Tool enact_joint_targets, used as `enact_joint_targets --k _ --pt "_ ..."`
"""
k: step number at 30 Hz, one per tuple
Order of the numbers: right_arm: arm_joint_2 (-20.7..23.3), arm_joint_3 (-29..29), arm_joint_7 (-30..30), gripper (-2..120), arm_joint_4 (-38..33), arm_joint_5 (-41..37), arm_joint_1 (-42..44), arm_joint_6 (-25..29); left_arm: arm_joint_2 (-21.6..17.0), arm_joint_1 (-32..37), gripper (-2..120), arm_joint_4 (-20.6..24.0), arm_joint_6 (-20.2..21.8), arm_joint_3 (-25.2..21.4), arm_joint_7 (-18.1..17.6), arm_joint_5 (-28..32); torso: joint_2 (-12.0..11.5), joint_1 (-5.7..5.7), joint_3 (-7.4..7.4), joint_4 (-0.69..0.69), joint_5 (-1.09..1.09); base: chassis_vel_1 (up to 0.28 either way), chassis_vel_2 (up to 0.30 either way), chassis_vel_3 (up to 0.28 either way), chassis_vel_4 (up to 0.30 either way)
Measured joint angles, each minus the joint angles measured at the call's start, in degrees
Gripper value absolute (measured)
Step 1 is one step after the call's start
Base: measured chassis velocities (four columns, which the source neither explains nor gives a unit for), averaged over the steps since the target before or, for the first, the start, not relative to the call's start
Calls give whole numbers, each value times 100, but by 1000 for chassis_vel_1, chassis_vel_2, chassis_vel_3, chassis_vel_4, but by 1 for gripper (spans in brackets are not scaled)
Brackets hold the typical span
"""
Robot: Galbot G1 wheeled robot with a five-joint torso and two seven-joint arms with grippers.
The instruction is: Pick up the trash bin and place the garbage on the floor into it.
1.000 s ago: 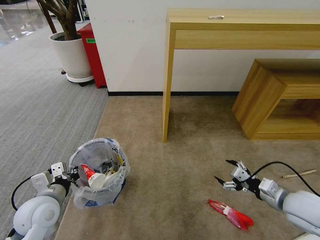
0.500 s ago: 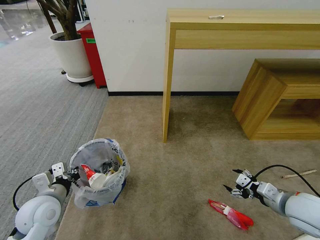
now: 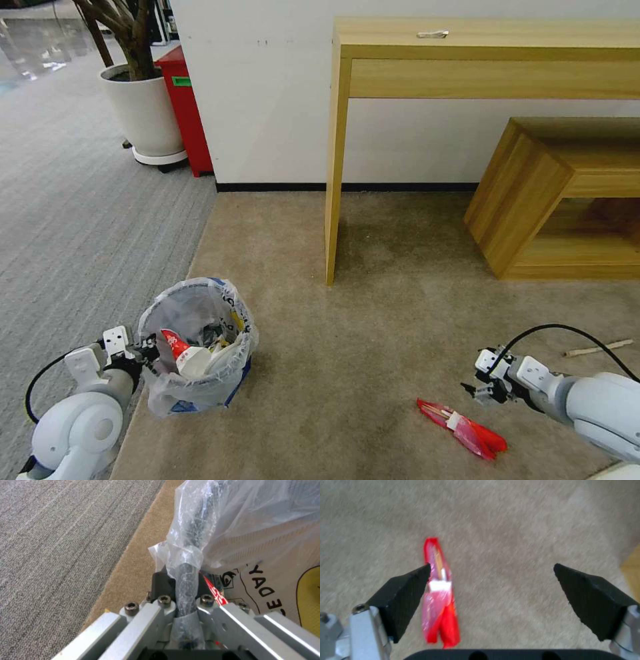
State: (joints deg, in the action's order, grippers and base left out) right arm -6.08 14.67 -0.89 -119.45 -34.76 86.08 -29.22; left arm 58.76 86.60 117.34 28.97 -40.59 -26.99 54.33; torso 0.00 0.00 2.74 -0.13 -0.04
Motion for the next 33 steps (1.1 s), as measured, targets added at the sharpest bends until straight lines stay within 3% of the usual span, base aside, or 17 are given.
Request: enact_joint_targets --k 9,15,18,22,33 --pt "-140 -181 115 99 -107 -257 -126 -661 74 29 0 -11 -31 -6 29 -86 0 0 0 0 -1 0 0 0 0" --pt "-259 -376 118 100 -80 -155 -208 -575 84 59 0 -8 -36 -17 31 -100 0 0 0 0 0 0 0 0 0" --pt "-460 -1131 -69 100 140 -79 -761 -534 89 77 0 43 -39 -52 28 -99 0 0 0 -1 -1 0 0 0 0" --pt "-614 -1626 -92 100 343 -86 -1211 -487 109 95 0 90 -39 -60 21 -103 0 0 0 1 1 0 0 0 0" --pt "-1136 -1871 -128 100 967 148 -1386 -238 137 79 0 127 -17 -20 5 -143 0 0 0 0 0 0 0 0 0"
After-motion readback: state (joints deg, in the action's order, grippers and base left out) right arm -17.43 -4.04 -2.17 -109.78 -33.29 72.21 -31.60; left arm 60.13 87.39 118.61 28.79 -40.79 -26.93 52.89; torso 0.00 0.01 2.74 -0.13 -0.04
